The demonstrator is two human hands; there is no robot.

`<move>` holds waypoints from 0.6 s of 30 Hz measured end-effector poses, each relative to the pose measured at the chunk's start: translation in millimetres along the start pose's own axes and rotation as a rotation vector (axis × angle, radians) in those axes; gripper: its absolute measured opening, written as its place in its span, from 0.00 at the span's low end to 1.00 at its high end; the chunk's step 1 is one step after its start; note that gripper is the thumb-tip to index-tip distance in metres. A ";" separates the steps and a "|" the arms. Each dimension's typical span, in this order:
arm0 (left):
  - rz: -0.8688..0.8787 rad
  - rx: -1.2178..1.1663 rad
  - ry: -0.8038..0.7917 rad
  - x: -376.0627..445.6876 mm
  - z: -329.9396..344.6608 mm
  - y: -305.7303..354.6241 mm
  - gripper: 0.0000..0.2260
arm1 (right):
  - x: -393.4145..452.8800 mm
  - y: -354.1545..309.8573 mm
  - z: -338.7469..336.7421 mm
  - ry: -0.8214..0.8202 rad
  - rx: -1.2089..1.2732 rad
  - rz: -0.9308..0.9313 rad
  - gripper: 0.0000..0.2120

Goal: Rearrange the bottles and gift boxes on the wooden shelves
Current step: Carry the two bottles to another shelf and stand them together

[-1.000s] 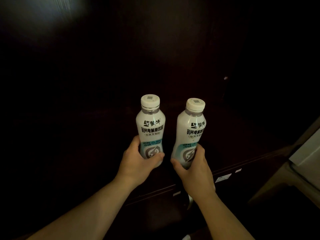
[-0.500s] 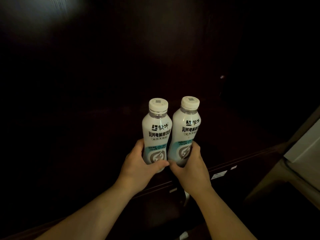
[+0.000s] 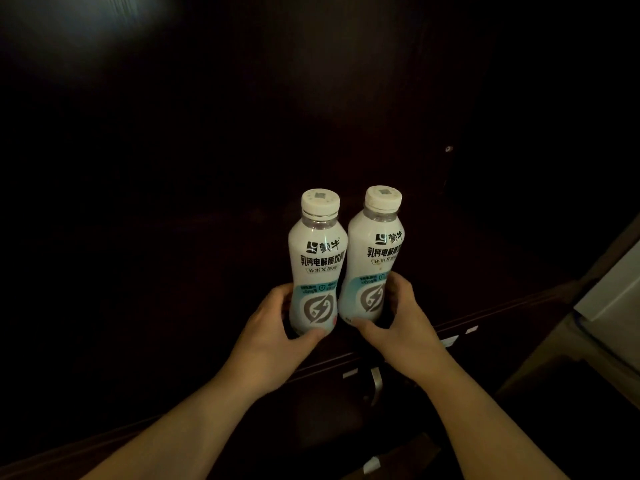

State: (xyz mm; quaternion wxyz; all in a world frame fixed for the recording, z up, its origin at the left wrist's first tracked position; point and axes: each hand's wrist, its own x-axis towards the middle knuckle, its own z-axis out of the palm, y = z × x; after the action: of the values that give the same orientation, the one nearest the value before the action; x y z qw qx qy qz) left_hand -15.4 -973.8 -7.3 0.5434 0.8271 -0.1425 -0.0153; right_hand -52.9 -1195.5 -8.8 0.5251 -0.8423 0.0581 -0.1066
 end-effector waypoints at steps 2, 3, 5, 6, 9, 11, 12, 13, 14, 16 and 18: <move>0.000 0.004 -0.003 2.1 1.9 0.7 0.32 | 3.1 2.0 -6.3 -0.051 -0.027 0.013 0.40; -0.001 0.007 -0.006 2.8 2.5 0.7 0.31 | 4.6 3.1 -8.6 -0.072 -0.039 0.020 0.38; -0.003 0.008 -0.007 3.6 2.4 0.3 0.31 | 6.9 4.3 -11.4 -0.093 -0.047 0.028 0.36; -0.003 0.007 -0.008 3.8 2.0 0.3 0.31 | 7.8 4.6 -12.4 -0.094 -0.044 0.028 0.35; -0.011 0.013 -0.010 4.0 1.2 2.0 0.29 | 8.4 4.6 -14.1 -0.090 -0.020 0.023 0.32; -0.007 0.005 -0.011 4.7 1.5 2.2 0.28 | 7.8 4.6 -14.6 -0.091 -0.016 0.020 0.32; -0.002 0.003 -0.011 5.2 1.5 1.5 0.28 | 7.6 4.4 -14.4 -0.090 -0.019 0.021 0.32; 0.004 0.002 -0.011 5.5 1.3 0.5 0.29 | 7.6 4.0 -14.1 -0.087 -0.020 0.022 0.33; 0.009 0.005 -0.013 6.0 1.0 -0.2 0.29 | 7.6 3.7 -14.0 -0.084 -0.018 0.023 0.33; 0.008 0.014 -0.021 7.1 0.3 -1.9 0.28 | 8.0 3.6 -14.2 -0.082 -0.011 0.028 0.33; 0.009 0.018 -0.026 7.9 -0.1 -2.9 0.28 | 7.6 3.2 -14.8 -0.090 -0.006 0.038 0.33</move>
State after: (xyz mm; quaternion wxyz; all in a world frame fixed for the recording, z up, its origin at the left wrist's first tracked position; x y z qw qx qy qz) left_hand -7.2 -974.6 -8.8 0.5341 0.8311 -0.1532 -0.0225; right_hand -49.0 -1211.4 -4.5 0.5264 -0.8467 0.0507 -0.0586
